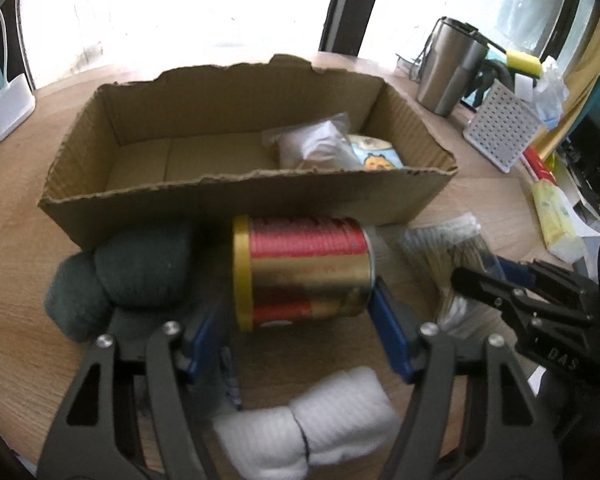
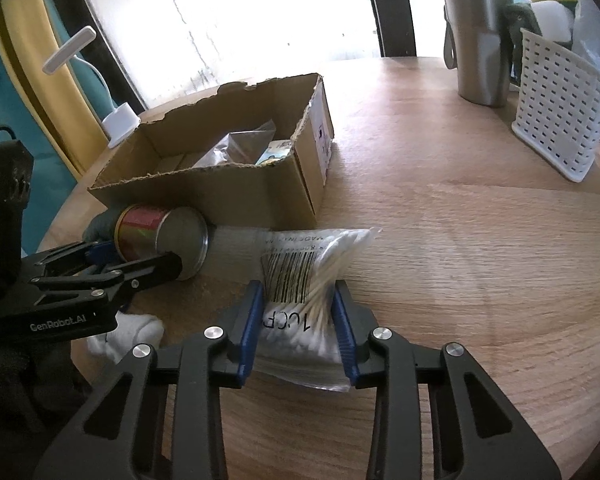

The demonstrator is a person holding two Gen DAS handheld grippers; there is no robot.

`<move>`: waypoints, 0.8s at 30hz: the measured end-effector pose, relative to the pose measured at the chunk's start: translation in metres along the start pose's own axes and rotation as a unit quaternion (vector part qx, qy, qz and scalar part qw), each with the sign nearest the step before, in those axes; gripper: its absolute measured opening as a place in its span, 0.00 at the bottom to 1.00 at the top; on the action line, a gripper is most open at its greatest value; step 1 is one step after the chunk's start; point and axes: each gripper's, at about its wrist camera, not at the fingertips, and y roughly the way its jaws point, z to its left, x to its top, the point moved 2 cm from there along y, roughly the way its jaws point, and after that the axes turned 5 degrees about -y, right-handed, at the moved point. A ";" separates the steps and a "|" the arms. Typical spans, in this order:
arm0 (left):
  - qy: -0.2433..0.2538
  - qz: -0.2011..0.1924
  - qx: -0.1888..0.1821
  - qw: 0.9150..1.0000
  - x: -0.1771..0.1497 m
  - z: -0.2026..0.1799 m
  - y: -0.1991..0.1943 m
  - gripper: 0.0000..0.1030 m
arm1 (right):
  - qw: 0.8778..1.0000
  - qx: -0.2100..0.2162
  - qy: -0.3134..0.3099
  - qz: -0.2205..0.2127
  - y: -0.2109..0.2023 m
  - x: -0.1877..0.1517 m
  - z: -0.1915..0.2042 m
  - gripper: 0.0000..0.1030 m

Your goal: Organize objects

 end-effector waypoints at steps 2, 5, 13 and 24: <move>0.001 -0.006 -0.004 1.000 0.000 0.001 -0.004 0.66 | 1.000 -0.002 -0.002 -0.003 -0.003 0.001 0.002 0.34; 0.005 -0.013 -0.011 1.000 0.000 0.001 -0.009 0.66 | 1.000 -0.006 -0.006 -0.009 -0.009 0.004 0.006 0.34; 0.014 -0.021 -0.033 0.999 -0.005 0.000 -0.019 0.64 | 1.000 -0.011 -0.013 -0.019 -0.019 0.008 0.016 0.34; 0.019 -0.045 -0.048 0.998 -0.002 0.000 -0.045 0.64 | 0.999 -0.015 -0.021 -0.032 -0.032 0.013 0.027 0.34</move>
